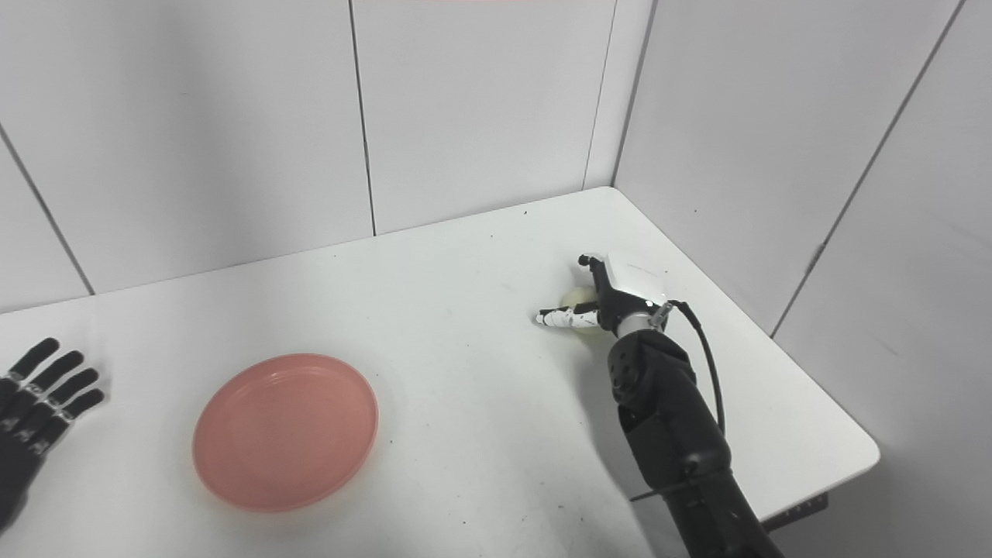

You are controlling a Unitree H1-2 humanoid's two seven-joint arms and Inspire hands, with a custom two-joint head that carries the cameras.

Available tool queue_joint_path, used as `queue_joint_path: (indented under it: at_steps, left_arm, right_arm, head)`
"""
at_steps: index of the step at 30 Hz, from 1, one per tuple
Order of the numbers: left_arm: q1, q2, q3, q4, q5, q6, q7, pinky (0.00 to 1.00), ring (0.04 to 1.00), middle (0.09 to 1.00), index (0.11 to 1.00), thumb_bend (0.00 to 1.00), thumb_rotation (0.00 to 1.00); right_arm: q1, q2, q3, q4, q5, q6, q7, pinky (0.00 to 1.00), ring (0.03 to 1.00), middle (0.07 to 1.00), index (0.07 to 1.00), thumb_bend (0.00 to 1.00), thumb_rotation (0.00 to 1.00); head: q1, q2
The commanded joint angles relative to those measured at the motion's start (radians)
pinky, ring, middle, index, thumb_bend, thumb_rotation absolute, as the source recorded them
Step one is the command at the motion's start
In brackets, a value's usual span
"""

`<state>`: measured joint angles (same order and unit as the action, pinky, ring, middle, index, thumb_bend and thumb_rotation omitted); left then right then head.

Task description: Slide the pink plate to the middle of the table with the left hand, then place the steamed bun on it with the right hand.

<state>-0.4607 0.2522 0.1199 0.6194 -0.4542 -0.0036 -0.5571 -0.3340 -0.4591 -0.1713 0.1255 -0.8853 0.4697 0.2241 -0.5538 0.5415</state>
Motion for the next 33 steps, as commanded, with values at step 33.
queue_joint_path:
  at_steps: [33]
  left_arm:
    - [0.089,0.026,-0.017,0.054,0.034,0.139,0.026,0.8,0.824,0.844,0.838,0.5,0.77]
  right_arm:
    - [-0.022,0.008,-0.075,-0.028,-0.122,-0.004,0.203,0.63,0.704,0.754,0.788,0.77,0.27]
  head:
    - [-0.009,0.019]
